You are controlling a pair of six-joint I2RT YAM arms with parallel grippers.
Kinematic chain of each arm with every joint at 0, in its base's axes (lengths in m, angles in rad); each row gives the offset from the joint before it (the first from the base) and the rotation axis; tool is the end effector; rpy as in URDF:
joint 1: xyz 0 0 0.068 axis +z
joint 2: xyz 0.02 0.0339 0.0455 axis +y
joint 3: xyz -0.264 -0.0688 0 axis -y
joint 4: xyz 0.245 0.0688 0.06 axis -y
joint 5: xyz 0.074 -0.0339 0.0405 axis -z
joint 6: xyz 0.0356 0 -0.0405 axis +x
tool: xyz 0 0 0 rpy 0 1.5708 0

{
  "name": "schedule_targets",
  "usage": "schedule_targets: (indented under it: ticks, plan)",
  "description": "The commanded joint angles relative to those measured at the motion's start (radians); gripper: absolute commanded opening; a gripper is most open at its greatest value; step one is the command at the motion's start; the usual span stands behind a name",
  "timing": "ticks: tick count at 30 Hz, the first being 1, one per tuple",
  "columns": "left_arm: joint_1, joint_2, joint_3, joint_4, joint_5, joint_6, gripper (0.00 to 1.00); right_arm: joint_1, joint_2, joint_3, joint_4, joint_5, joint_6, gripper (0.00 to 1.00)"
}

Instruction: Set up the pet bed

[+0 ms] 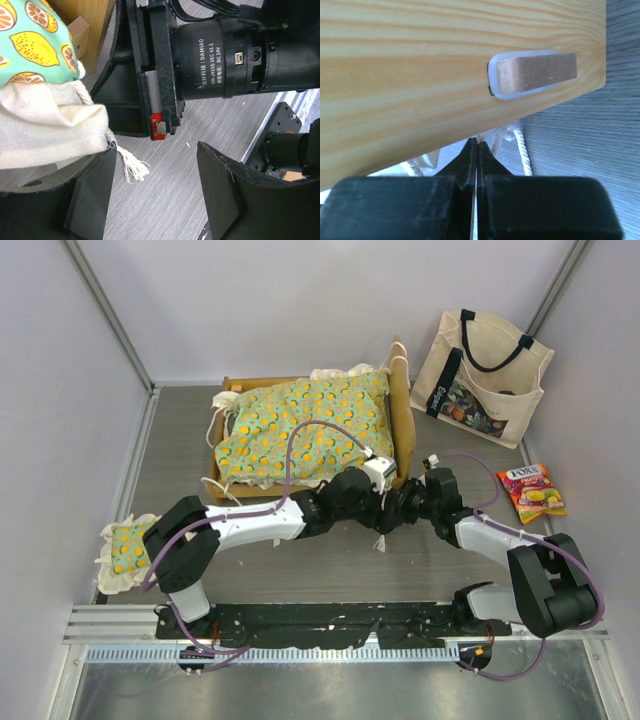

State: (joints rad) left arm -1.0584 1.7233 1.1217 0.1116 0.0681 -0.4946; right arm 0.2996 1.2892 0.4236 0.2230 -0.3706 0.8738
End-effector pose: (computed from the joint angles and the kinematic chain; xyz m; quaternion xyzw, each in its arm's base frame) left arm 0.1904 -0.3434 0.2337 0.2552 0.8183 -0.3812 0.3463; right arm 0.2226 0.0822 0.1552 0.1698 0.8663 0.3808 0.2752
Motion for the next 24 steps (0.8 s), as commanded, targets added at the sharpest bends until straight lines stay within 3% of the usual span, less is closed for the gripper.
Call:
schedule_targets:
  ticks: [1,5,10,13,16,24]
  plan:
    - [-0.002,-0.071,0.006,-0.045,-0.056,0.017,0.68,0.012,0.013,0.050,0.044,-0.024,-0.015,0.01]
    - [-0.003,-0.116,-0.060,-0.058,-0.180,0.007,0.65,0.012,0.013,0.052,0.047,-0.024,-0.016,0.01]
    - [-0.003,-0.156,-0.131,-0.001,-0.228,-0.036,0.59,0.012,0.010,0.058,0.039,-0.024,-0.016,0.01]
    - [-0.002,-0.133,-0.135,-0.006,-0.278,-0.094,0.44,0.012,0.006,0.061,0.038,-0.022,-0.015,0.01]
    - [-0.003,-0.100,-0.158,0.054,-0.274,-0.153,0.37,0.012,0.002,0.064,0.033,-0.022,-0.015,0.01]
    - [-0.002,-0.004,-0.160,0.190,-0.231,-0.234,0.41,0.010,-0.001,0.070,0.030,-0.027,-0.007,0.01]
